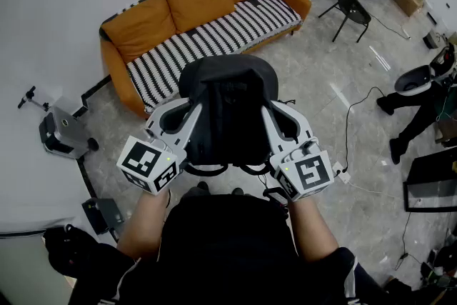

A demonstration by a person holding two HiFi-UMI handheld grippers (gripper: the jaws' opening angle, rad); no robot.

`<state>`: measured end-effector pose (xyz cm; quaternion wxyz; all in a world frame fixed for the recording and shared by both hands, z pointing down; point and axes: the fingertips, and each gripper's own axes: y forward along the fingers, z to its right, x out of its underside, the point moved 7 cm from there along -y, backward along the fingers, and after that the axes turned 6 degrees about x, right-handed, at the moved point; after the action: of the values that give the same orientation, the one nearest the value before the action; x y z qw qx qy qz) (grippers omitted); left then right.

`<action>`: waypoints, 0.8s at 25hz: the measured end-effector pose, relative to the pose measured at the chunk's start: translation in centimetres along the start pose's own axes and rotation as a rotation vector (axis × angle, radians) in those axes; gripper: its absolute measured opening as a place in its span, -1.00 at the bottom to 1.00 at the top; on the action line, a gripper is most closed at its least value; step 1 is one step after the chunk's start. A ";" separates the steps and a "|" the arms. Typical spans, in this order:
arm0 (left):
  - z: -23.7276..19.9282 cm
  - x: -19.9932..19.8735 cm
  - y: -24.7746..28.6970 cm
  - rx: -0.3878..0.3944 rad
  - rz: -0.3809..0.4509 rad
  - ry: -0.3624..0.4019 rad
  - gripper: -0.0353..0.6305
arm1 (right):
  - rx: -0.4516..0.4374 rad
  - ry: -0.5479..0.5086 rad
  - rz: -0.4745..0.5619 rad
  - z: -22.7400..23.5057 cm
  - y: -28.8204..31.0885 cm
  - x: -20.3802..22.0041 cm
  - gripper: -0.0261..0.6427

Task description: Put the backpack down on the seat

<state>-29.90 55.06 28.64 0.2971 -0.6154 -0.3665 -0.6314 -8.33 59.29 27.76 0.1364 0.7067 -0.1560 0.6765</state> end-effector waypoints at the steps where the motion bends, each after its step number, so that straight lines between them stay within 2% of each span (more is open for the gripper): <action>1: -0.1 -0.1 0.1 0.001 -0.001 0.003 -0.78 | 0.009 0.004 -0.009 0.2 0.0 0.2 -0.81; 20: 3.7 -0.2 1.5 -0.017 -0.025 0.012 -0.78 | -0.005 0.056 0.014 3.0 -2.8 0.9 -0.81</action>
<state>-26.61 57.27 28.52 0.2863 -0.6093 -0.3670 -0.6419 -4.40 60.57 28.60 0.1379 0.6862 -0.1587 0.6964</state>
